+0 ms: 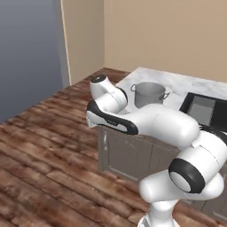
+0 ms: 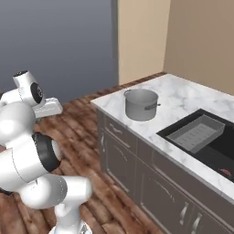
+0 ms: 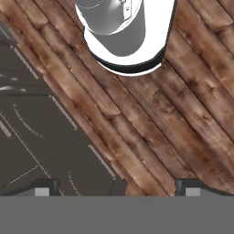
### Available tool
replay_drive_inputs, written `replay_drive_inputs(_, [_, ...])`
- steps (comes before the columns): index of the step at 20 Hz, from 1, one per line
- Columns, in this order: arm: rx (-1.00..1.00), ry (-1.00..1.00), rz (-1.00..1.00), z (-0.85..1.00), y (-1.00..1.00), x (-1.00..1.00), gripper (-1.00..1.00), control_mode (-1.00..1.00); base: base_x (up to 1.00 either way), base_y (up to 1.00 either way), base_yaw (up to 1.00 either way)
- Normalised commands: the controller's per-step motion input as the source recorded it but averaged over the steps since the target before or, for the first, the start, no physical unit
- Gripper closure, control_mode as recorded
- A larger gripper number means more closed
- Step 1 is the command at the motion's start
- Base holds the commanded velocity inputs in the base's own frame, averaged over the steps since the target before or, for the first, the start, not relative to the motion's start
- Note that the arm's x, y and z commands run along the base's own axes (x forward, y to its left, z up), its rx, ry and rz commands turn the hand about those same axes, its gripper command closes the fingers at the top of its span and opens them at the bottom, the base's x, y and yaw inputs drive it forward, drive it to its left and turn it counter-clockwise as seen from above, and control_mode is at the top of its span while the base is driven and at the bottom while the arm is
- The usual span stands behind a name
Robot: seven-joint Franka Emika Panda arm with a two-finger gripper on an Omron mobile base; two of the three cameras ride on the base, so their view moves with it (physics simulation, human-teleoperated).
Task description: Pick the pot and pot and place them in the sink. Then turn on the water.
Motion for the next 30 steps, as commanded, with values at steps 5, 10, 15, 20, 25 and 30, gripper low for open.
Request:
replay_drive_inputs(5, [0.0, 0.0, 0.0, 0.0, 0.0, 0.0, -1.0, 1.0, 0.57, -0.05, -0.32])
replay_drive_inputs(10, [0.0, 0.0, 0.0, 0.0, 0.0, 0.0, -1.0, 1.0, 0.57, -0.01, -0.33])
replay_drive_inputs(15, [0.0, 0.0, 0.0, 0.0, 0.0, 0.0, -1.0, 1.0, 0.53, 0.0, -0.34])
replay_drive_inputs(20, [0.0, 0.0, 0.0, 0.0, 0.0, 0.0, -1.0, 1.0, 0.47, 0.0, -0.34])
replay_drive_inputs(25, [0.0, 0.0, 0.0, 0.0, 0.0, 0.0, -1.0, 1.0, 0.41, 0.06, -0.33])
replay_drive_inputs(30, [0.0, 0.0, 0.0, 0.0, 0.0, 0.0, -1.0, 1.0, 0.32, 0.3, -0.29])
